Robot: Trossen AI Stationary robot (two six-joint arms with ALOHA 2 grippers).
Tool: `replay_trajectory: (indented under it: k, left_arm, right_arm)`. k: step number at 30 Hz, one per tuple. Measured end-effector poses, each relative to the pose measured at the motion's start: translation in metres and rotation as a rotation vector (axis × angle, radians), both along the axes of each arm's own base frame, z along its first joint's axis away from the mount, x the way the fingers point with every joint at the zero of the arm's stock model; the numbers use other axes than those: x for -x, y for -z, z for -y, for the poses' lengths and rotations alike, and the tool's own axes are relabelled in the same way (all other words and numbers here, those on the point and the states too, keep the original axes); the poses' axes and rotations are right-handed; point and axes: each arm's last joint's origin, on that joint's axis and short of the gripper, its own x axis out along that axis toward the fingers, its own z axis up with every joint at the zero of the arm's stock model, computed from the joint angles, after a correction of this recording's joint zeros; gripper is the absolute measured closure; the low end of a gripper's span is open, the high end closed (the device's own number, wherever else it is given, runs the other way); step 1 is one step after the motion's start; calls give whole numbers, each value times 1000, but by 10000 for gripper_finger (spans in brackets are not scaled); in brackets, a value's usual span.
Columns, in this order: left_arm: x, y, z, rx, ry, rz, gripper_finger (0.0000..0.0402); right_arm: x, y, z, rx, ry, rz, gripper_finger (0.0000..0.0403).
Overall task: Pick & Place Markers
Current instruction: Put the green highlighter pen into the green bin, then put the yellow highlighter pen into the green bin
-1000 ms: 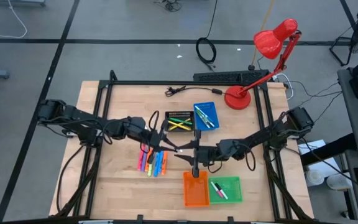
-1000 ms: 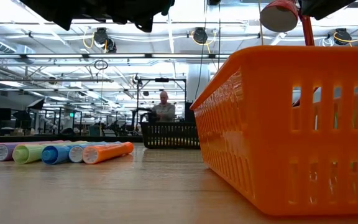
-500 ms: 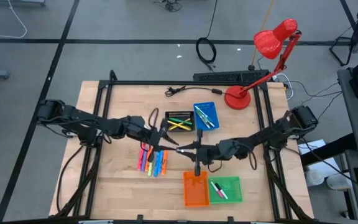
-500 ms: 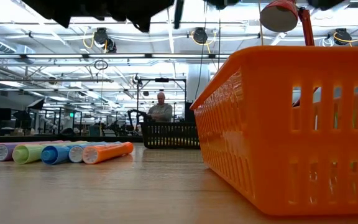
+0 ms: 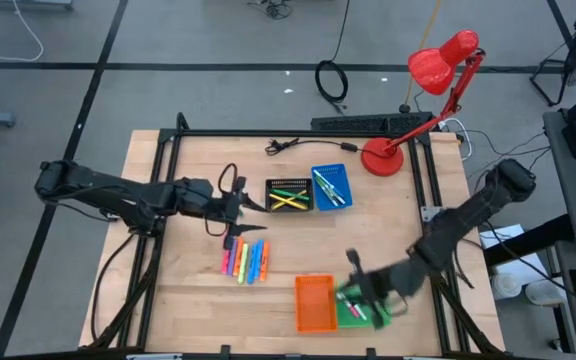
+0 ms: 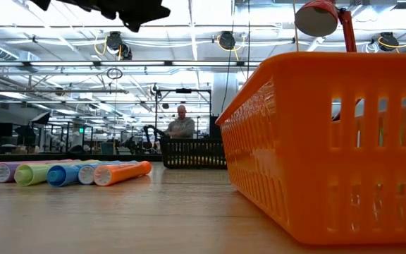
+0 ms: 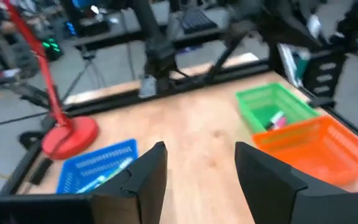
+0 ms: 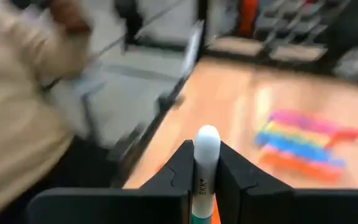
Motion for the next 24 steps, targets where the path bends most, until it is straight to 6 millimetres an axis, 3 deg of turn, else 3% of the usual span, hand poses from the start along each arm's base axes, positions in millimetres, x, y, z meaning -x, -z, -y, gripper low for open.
replay_trajectory:
  k: [6,11,19,24]
  left_arm:
    - [-1,2,-1,14,-35,-16,207]
    - [-1,3,-1,14,-37,-26,206]
    - [-1,5,-1,15,-37,-37,206]
    - [0,7,-2,26,-42,-67,206]
  right_arm:
    - [35,31,-27,-38,-86,-112,380]
    - [53,53,-25,-45,-8,-139,362]
    - [53,74,-9,-76,72,-193,287]
    - [47,71,-5,-113,95,-166,264]
